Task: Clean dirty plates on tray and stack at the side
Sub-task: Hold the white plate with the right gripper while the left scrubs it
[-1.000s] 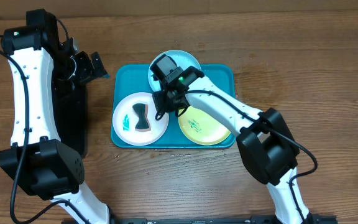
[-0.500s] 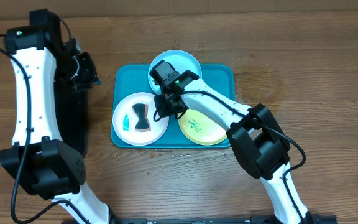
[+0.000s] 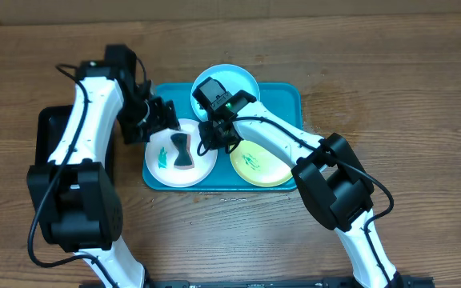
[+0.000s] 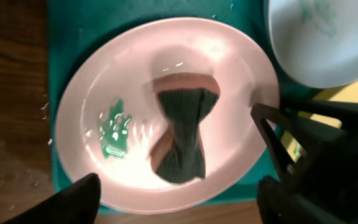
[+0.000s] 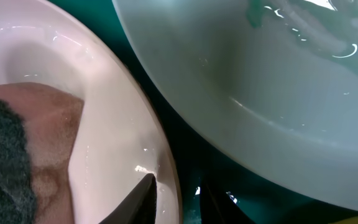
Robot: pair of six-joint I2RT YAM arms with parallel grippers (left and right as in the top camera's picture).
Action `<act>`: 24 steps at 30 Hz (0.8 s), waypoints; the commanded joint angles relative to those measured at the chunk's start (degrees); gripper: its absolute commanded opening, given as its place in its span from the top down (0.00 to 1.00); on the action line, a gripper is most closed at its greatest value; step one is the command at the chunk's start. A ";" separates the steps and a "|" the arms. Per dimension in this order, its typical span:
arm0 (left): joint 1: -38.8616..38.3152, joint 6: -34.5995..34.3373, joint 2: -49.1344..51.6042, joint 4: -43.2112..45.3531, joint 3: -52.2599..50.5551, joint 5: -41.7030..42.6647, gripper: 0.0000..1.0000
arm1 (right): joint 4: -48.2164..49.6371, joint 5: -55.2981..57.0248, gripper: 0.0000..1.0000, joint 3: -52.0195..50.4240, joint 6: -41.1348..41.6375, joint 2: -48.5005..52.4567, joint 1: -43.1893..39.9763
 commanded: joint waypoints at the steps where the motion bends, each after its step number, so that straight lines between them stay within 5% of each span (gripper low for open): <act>1: -0.42 0.66 -0.68 4.74 -4.76 3.26 0.26 | -0.07 0.55 0.75 -0.35 0.52 0.50 -0.07; 8: -1.22 -0.44 -0.66 15.50 -12.33 7.06 0.36 | -0.07 0.55 0.75 -0.35 0.50 0.50 -0.07; 24: -6.03 -1.99 2.25 18.03 -13.62 -0.98 0.51 | -0.31 0.55 0.75 -0.35 0.52 0.50 -0.07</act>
